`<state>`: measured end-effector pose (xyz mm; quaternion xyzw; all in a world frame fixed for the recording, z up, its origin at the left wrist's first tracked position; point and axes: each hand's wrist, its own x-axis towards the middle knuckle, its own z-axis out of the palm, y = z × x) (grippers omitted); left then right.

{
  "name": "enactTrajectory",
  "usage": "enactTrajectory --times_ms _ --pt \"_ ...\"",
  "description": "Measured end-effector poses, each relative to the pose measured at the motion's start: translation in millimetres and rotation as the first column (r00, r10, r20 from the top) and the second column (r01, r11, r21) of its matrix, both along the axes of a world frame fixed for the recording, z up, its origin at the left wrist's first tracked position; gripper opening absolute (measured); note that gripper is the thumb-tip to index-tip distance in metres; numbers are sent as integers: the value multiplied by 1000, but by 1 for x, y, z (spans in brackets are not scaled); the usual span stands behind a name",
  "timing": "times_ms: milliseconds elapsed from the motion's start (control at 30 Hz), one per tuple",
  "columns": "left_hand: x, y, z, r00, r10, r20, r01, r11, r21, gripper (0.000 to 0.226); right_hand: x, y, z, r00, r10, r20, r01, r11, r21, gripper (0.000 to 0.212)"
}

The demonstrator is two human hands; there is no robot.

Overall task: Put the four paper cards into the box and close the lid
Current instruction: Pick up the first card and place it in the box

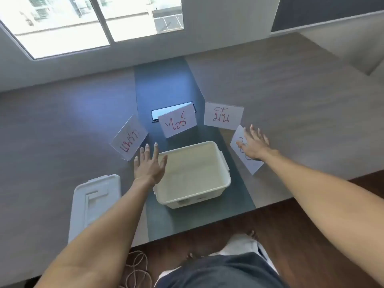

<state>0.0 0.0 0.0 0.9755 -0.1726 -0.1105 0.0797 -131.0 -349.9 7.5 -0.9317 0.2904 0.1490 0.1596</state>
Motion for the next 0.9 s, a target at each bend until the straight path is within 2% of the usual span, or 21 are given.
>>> enactTrajectory --times_ms 133,267,367,533,667,900 --pt "-9 6 -17 999 34 -24 -35 999 -33 63 -8 3 -17 999 -29 -22 29 999 19 75" --pt "-19 9 -27 998 47 31 -40 984 -176 59 -13 6 -24 998 -51 47 49 998 43 73" --pt "-23 9 -30 997 73 20 -64 954 -292 55 -15 5 -28 995 -59 83 55 997 44 83" --pt "-21 7 -31 996 90 18 -79 938 -339 54 -18 3 -27 982 -77 174 70 996 48 86" --pt "-18 5 -34 995 90 30 -75 935 -347 56 -17 5 -26 958 -107 267 94 994 60 79" --pt "-13 3 -34 996 72 44 -52 936 -349 58 -19 15 -24 866 -107 488 106 994 29 46"
